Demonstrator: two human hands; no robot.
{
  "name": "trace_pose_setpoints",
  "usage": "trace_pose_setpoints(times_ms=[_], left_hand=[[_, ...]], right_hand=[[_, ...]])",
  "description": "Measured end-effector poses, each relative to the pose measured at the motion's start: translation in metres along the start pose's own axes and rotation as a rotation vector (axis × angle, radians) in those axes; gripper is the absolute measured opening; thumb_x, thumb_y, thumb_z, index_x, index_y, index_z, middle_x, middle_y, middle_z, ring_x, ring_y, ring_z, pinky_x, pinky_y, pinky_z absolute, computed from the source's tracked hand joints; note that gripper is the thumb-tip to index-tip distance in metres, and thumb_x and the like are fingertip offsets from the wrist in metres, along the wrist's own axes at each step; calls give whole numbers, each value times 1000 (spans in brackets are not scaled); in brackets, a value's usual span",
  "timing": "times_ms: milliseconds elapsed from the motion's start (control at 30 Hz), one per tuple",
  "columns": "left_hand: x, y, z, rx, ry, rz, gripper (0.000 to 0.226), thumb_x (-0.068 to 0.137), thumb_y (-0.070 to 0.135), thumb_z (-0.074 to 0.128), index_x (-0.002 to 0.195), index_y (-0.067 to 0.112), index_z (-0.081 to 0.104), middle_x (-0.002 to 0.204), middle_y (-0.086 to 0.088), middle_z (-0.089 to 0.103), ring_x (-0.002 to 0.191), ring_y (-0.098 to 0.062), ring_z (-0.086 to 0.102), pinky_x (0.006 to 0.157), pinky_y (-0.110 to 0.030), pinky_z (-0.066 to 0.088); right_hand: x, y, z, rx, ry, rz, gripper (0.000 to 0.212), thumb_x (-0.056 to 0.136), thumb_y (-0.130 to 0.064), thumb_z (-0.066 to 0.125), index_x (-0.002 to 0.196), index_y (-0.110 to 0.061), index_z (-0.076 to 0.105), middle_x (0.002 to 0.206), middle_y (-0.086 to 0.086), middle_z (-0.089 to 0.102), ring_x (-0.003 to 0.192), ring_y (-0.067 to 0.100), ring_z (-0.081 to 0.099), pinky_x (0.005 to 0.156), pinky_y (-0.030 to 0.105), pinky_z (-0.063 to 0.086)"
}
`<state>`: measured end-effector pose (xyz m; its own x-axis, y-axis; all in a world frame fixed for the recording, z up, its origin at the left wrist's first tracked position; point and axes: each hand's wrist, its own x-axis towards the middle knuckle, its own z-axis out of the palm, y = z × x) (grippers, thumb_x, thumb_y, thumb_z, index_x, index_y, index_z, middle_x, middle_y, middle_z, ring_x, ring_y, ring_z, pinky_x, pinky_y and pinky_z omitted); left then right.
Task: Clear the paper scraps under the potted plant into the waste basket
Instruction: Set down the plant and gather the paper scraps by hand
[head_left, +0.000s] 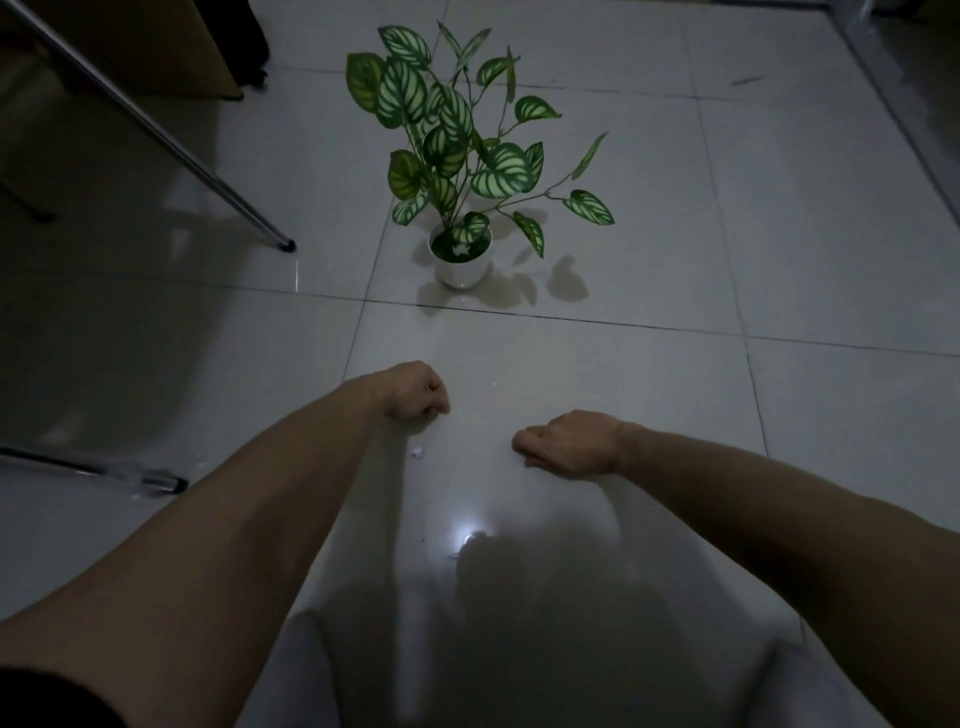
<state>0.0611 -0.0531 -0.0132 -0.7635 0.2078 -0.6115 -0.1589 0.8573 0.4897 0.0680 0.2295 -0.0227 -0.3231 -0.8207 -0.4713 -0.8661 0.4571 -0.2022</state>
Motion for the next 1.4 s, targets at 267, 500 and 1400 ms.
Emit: trace_pose_setpoints(times_ms=[267, 500, 1400], left_hand=[[-6, -14, 1, 147, -95, 19, 41, 60, 54, 87, 69, 17, 73, 67, 9, 69, 66, -8, 60, 64, -24, 47], [-7, -23, 8, 287, -185, 95, 24, 68, 32, 88, 72, 21, 67, 65, 11, 63, 61, -5, 56, 59, -17, 43], [64, 19, -27, -380, 613, -182, 25, 95, 25, 48, 89, 13, 70, 95, -10, 70, 87, -26, 63, 75, -28, 43]], right_hand=[[29, 1, -7, 228, 129, 256, 26, 99, -40, 41, 105, -16, 46, 109, 14, 62, 91, 37, 62, 75, 37, 43], [59, 2, -26, 399, 304, 496, 22, 99, -32, 44, 107, -12, 44, 108, 22, 62, 89, 40, 59, 72, 39, 40], [89, 12, -52, 433, 171, 512, 29, 100, -21, 29, 116, -6, 48, 119, 25, 57, 104, 42, 57, 88, 44, 44]])
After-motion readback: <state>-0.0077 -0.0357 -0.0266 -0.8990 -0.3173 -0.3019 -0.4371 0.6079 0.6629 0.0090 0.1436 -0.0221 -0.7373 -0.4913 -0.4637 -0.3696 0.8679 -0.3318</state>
